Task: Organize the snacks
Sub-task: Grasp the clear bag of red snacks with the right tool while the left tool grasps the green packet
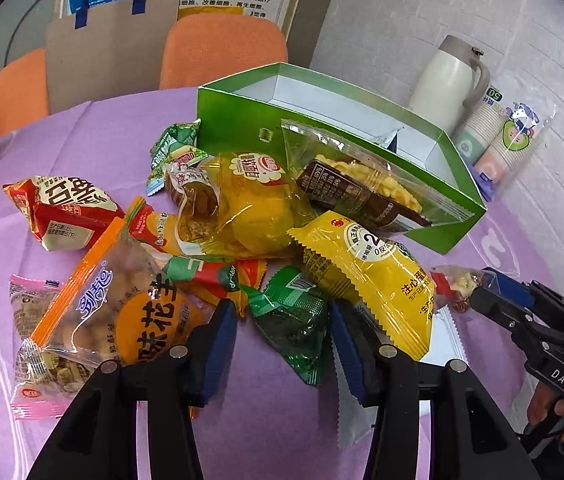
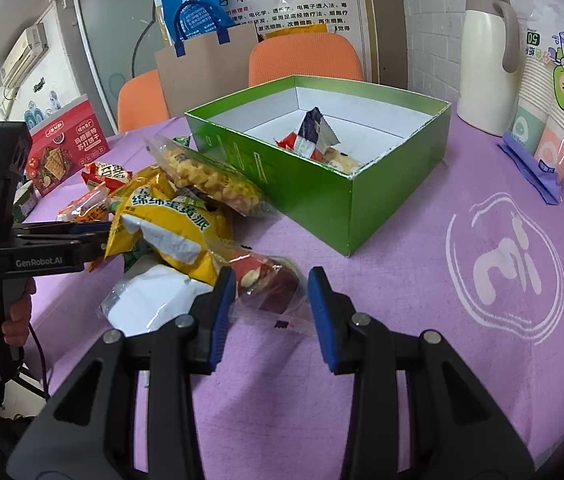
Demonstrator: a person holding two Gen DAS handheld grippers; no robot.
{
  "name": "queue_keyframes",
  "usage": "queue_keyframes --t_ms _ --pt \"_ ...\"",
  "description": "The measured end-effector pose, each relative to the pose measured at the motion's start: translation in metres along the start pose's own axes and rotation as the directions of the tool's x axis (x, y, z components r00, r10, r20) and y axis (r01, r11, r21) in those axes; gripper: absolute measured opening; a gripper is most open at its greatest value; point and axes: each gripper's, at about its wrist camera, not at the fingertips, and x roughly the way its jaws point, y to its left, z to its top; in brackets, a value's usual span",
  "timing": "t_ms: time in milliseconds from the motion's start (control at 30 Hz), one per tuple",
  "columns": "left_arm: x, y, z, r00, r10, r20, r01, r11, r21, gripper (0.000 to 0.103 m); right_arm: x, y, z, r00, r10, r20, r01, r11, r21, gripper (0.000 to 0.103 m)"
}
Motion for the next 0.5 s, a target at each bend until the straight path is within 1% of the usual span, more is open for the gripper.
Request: queue_keyframes --t_ms 33,100,133,267,367,433,500 --pt "0.0016 0.0005 -0.0011 1.000 -0.006 -0.016 0.006 1.000 0.002 0.049 -0.0004 0.0002 -0.0005 1.000 -0.001 0.001 0.001 1.000 -0.001 0.040" --pt "0.0069 0.0042 -0.0025 0.999 -0.028 -0.041 0.028 1.000 -0.011 0.044 -0.0007 -0.0007 -0.0010 1.000 -0.002 0.000 0.002 1.000 0.002 0.040" --pt "0.0068 0.0053 -0.0027 0.999 -0.030 -0.027 0.030 0.999 -0.016 0.044 -0.0004 -0.0005 -0.0012 1.000 -0.003 -0.001 0.003 1.000 0.002 0.041" --pt "0.0101 0.0055 0.0003 0.999 -0.029 -0.032 0.028 0.999 -0.024 0.044 0.0016 0.0000 -0.0029 1.000 -0.014 -0.015 0.014 1.000 0.005 0.043" --pt "0.0092 0.0072 -0.0008 0.998 -0.044 -0.033 0.043 0.999 -0.030 0.044 0.0012 0.0006 -0.0049 1.000 -0.014 -0.019 0.014 1.000 0.005 0.046" --pt "0.0096 0.0090 -0.0002 0.998 -0.052 -0.033 0.051 0.998 -0.040 0.043 0.0024 0.0013 -0.0056 1.000 -0.017 -0.022 0.017 1.000 0.000 0.052" --pt "0.0102 0.0081 0.0004 0.998 -0.050 -0.033 0.048 0.998 -0.044 0.044 0.0041 0.0017 -0.0062 0.999 -0.020 -0.027 0.020 1.000 -0.003 0.053"
